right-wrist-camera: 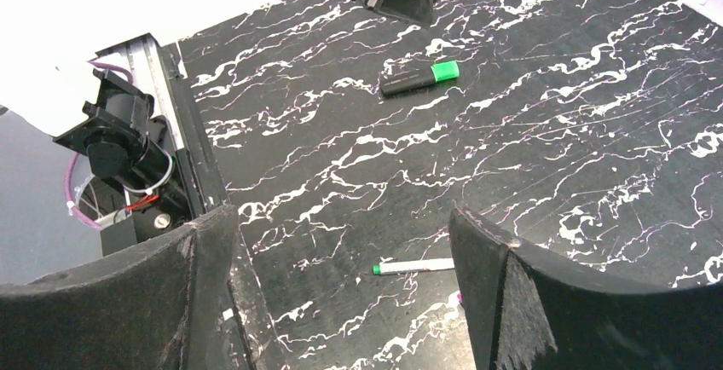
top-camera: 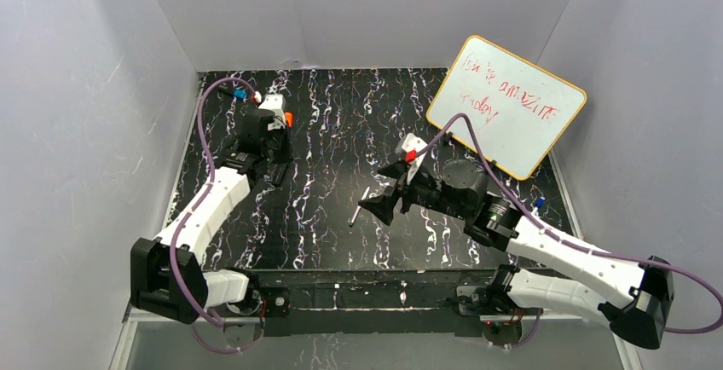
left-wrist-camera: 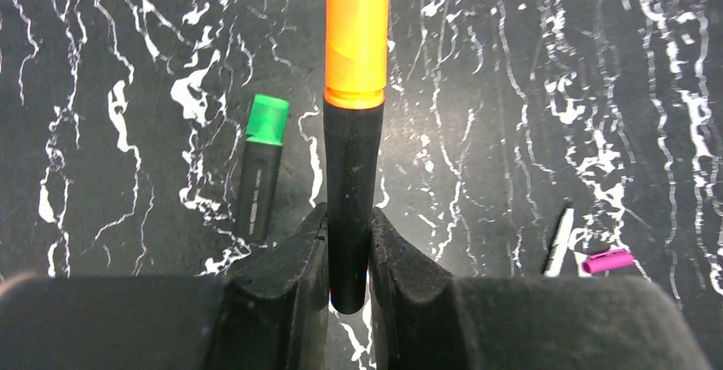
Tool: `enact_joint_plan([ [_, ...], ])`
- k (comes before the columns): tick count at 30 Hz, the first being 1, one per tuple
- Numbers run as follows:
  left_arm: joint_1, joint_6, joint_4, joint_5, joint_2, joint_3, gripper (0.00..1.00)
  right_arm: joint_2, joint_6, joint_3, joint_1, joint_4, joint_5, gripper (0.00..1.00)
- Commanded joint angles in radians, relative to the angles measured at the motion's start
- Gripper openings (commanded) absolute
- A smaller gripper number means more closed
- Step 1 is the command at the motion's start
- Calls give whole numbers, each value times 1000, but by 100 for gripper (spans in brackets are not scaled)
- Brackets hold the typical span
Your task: Insert the pens into the pen caps
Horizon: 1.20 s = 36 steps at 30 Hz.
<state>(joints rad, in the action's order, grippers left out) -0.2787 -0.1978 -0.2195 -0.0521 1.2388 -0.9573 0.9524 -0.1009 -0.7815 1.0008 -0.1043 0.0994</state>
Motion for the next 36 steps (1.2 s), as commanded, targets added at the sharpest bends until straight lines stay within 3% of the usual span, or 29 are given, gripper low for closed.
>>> enact_joint_plan([
  [1, -6, 10, -46, -76, 13, 19, 0, -53, 9, 42, -4, -26, -16, 99],
  [11, -23, 32, -94, -53, 193, 35, 0, -97, 0, 86, -4, -23, 5, 99],
  [27, -25, 65, -122, -147, 395, -26, 0, -154, -15, 141, -4, -30, 2, 99],
  [31, -24, 75, -126, -189, 424, -52, 3, -168, -19, 155, -4, -26, -3, 99],
  [36, -25, 75, -129, -213, 456, -79, 13, -183, -24, 169, -4, -22, -9, 99],
])
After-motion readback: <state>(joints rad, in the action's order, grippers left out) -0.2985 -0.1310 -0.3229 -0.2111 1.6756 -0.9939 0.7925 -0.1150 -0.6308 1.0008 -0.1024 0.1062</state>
